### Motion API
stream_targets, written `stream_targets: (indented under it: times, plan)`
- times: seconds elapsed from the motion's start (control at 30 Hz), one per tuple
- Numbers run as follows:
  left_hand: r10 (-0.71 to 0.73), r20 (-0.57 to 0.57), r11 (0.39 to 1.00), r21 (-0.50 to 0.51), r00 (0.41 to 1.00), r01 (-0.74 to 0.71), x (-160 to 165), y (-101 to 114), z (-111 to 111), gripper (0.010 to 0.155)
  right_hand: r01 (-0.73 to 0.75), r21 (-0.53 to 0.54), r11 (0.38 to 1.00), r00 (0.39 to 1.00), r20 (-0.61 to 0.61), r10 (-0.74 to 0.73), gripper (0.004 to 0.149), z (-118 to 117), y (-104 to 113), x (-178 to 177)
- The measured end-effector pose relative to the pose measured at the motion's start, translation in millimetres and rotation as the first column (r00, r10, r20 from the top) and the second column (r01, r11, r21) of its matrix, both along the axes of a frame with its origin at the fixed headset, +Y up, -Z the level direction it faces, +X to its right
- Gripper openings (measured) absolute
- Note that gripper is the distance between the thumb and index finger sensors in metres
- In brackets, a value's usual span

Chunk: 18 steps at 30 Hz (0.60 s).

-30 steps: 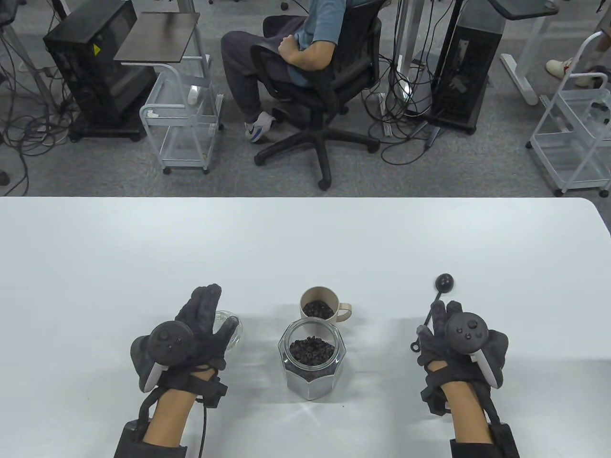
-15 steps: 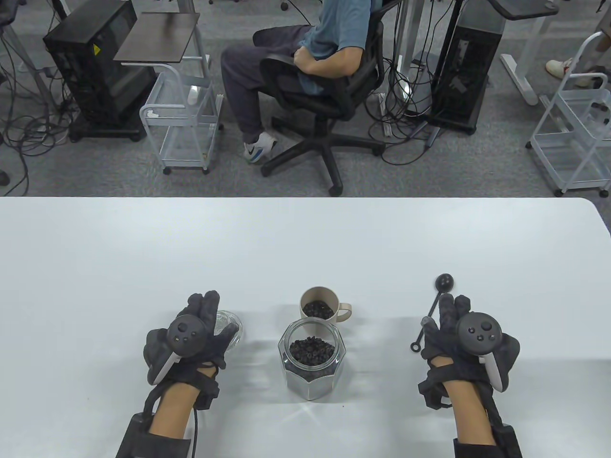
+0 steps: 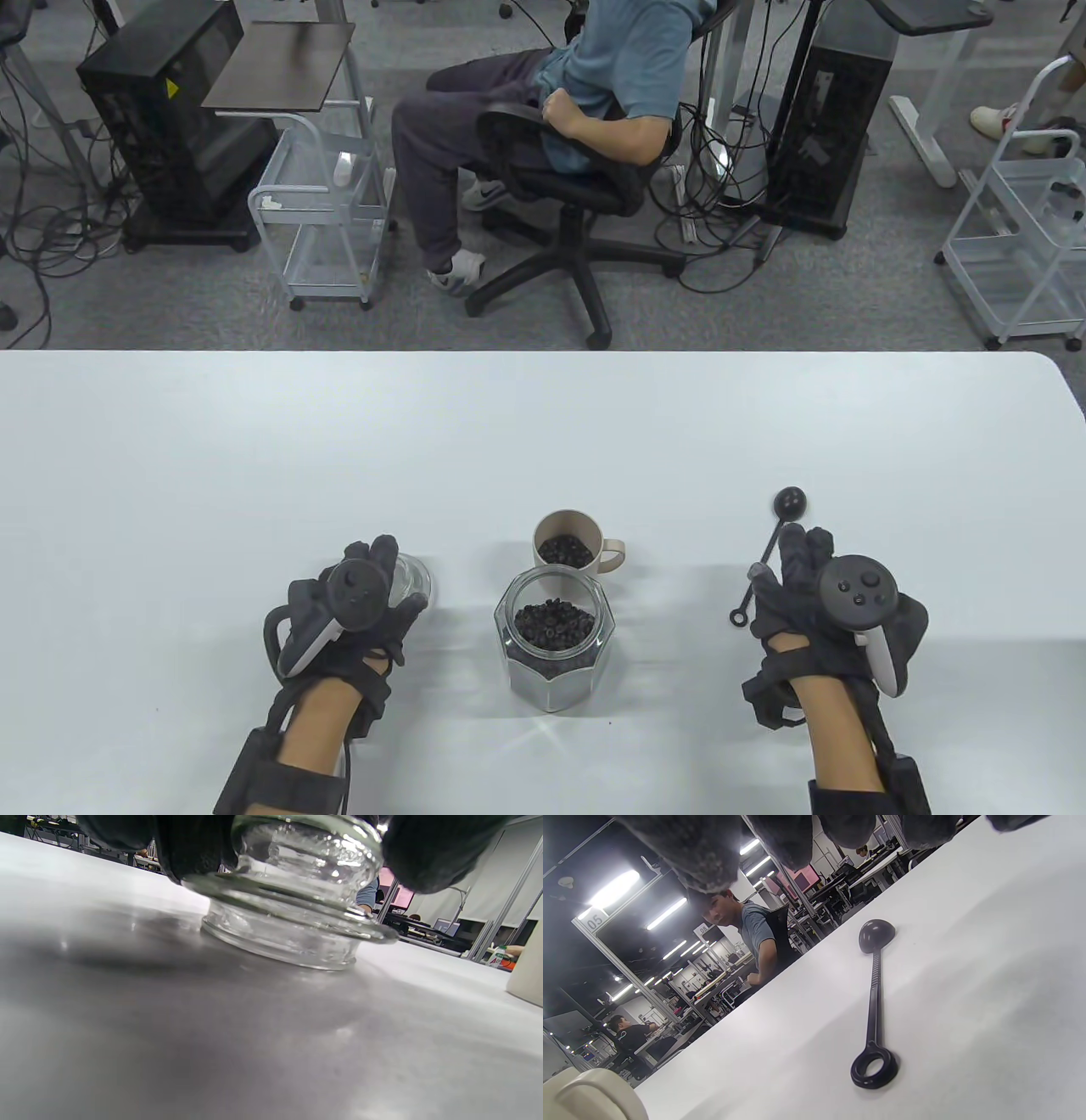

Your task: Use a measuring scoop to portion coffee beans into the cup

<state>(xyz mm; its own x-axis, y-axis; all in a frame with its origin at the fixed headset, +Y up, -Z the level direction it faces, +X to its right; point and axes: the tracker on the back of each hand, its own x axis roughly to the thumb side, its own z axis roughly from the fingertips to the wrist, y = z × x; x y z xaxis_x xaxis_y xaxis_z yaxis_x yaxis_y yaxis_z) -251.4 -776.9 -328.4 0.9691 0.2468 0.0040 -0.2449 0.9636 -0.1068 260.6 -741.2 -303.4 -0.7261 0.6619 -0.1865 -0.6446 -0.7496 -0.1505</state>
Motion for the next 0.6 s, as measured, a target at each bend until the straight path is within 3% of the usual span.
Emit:
stream_targets:
  times: [0.6]
  plan:
    - [-0.06, -0.001, 0.998, 0.0, 0.998, 0.06, 5.2, 1.7, -1.7, 0.08, 0.01, -0.039, 0.999, 1.0, 0.005, -0.01, 0.067, 0.1, -3.7, 1.4]
